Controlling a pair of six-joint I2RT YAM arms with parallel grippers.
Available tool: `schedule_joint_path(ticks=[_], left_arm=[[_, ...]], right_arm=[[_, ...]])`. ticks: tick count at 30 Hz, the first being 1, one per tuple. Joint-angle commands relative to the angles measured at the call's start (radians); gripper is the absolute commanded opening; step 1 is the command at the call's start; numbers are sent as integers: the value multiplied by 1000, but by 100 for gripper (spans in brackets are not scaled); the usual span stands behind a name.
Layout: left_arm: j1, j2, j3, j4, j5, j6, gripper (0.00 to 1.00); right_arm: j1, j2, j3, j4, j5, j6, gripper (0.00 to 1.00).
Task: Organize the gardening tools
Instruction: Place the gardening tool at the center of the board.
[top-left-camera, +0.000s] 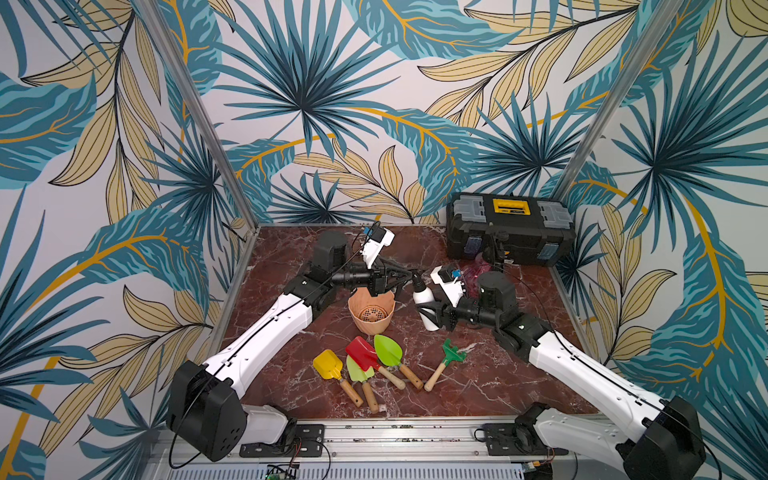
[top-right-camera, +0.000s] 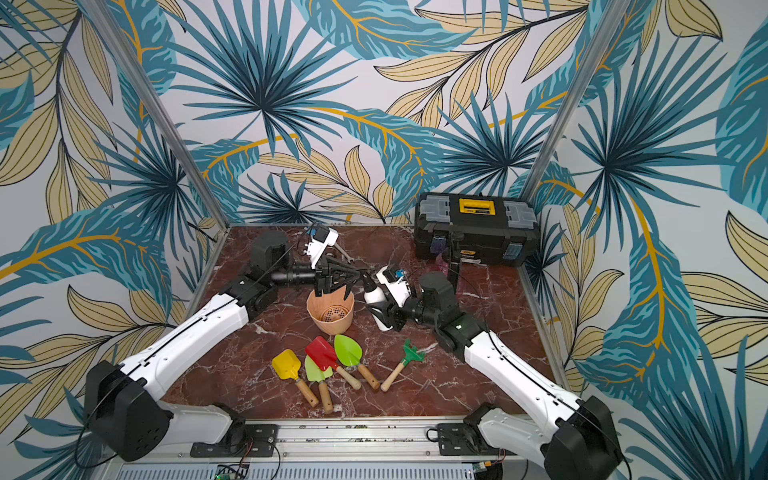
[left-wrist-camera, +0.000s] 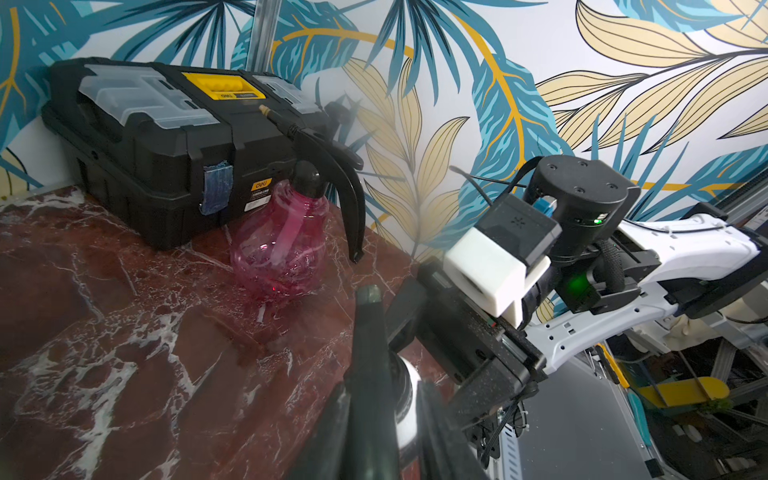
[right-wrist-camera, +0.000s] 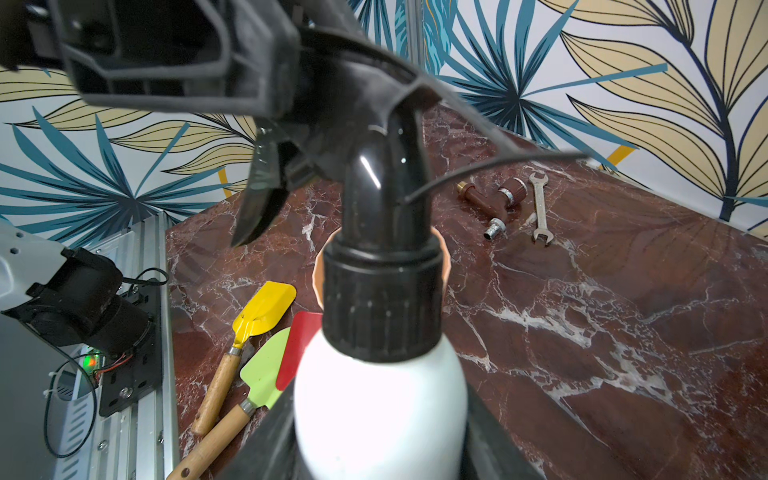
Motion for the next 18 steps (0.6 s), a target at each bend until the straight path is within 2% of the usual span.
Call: schedule_joint_path(ticks=[1,9,15,18], left_arm=[[-6,0,25,32,27,-1,23],[-6,-3,17,85,24,-23,2],[-6,-21,9,126,-48,-32,1],[-21,-26,1,150,-104,-16,1]], right_arm=[[-3,-11,-11,54,17,15,35],[-3,-11,1,26,36,25,45],[-3,-47,12,-25,167,91,78],[-3,-77,21,-71,269,133,90]])
